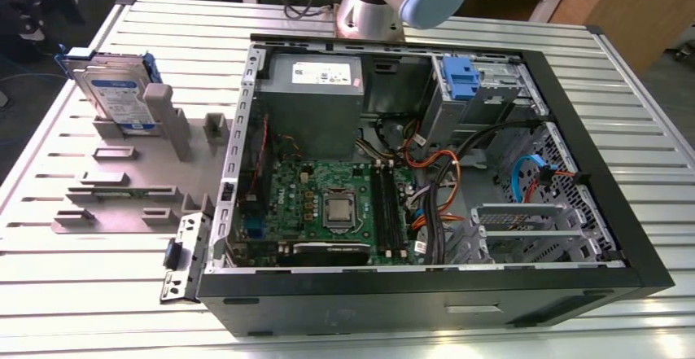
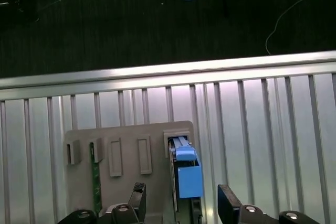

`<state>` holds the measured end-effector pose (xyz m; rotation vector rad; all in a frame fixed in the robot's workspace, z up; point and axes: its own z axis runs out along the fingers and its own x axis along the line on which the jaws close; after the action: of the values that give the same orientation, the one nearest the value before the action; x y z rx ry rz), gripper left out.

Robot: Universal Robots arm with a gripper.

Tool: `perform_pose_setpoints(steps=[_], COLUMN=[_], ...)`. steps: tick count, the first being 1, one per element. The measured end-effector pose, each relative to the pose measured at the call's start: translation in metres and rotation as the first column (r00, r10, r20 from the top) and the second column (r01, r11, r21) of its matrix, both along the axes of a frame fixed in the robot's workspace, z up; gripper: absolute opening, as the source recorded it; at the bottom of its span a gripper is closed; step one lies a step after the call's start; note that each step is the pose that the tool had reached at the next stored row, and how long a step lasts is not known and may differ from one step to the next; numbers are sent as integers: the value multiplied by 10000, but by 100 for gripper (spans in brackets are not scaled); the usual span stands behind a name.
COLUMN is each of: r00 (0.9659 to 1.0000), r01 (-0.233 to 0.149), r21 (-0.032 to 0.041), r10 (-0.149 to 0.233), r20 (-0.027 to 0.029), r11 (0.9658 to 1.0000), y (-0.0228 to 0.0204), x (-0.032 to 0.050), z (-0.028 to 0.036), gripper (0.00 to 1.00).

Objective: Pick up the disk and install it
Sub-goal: 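Pick up the disk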

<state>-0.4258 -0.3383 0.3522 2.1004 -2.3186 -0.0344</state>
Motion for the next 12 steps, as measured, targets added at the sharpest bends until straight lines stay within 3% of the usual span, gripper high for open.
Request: perform_pose_setpoints(steps=[2, 12], r00=[10000, 9998], r01=[-2, -212], r21=[0, 7], r10=[2, 212], r20=[20, 21], r11=[10000, 9998], y=[-1, 0], x=[-7, -15], z=[-22, -125], gripper=[65, 65])
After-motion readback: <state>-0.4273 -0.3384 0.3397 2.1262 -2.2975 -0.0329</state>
